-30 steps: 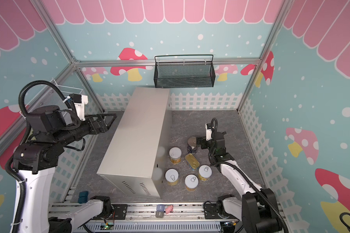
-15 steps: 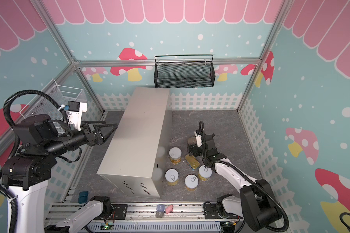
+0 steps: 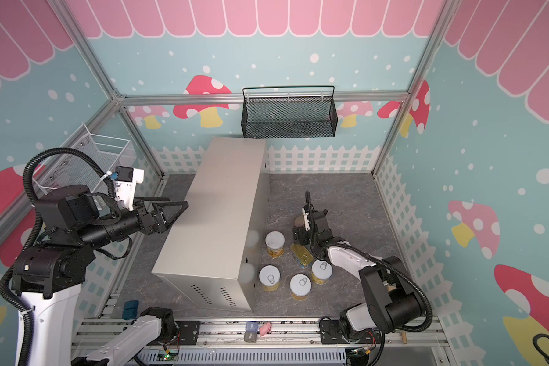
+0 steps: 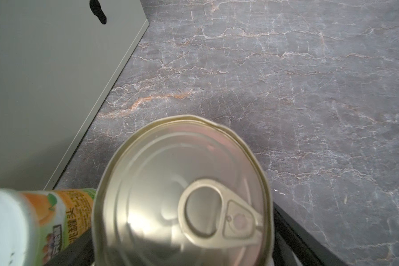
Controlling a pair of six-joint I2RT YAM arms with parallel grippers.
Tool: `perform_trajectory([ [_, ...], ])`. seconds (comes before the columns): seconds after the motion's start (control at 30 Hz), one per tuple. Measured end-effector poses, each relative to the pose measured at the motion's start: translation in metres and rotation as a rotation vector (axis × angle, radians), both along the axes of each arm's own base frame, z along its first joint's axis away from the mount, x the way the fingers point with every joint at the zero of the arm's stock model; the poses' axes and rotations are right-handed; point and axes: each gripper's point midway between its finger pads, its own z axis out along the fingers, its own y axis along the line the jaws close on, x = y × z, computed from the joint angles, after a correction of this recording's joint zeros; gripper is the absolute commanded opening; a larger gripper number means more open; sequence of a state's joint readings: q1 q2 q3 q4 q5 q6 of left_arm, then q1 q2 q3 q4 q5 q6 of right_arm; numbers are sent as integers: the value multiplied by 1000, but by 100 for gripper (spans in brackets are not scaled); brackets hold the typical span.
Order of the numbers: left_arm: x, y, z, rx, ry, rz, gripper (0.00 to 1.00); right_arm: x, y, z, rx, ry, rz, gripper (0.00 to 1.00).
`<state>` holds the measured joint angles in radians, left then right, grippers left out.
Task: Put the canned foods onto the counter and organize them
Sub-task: 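Grasp the tall dark blue can on the floor with the right gripper, then lift the dark blue can onto the cabinet top while the left arm rises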
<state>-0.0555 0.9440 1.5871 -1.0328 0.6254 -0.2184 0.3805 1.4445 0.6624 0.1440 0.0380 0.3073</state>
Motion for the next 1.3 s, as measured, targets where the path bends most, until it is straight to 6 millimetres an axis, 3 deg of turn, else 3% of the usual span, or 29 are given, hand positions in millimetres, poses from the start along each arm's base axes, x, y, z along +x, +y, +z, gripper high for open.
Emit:
perform_trajectory([
  [0.2, -2, -1, -4, 5, 6, -8, 100, 12, 0, 4, -4, -38, -22, 93],
  [0.5, -3, -4, -5, 5, 8, -21, 100, 26, 0, 9, -17, -77, -37, 72],
  [0.77, -5, -13, -12, 8, 28, -61, 100, 22, 0, 11, -41, -75, -9, 64],
  [0.9, -8, -19, -16, 18, 31, -89, 100, 14, 3, 22, -58, -72, 47, 62],
  [1.07, -8, -26, -22, 49, 37, -109, 100, 19, 20, 72, -46, -120, 149, 61],
  [1.3, -6, -35, -33, 118, 44, -127, 100, 31, 54, 200, 34, -287, 318, 60],
])
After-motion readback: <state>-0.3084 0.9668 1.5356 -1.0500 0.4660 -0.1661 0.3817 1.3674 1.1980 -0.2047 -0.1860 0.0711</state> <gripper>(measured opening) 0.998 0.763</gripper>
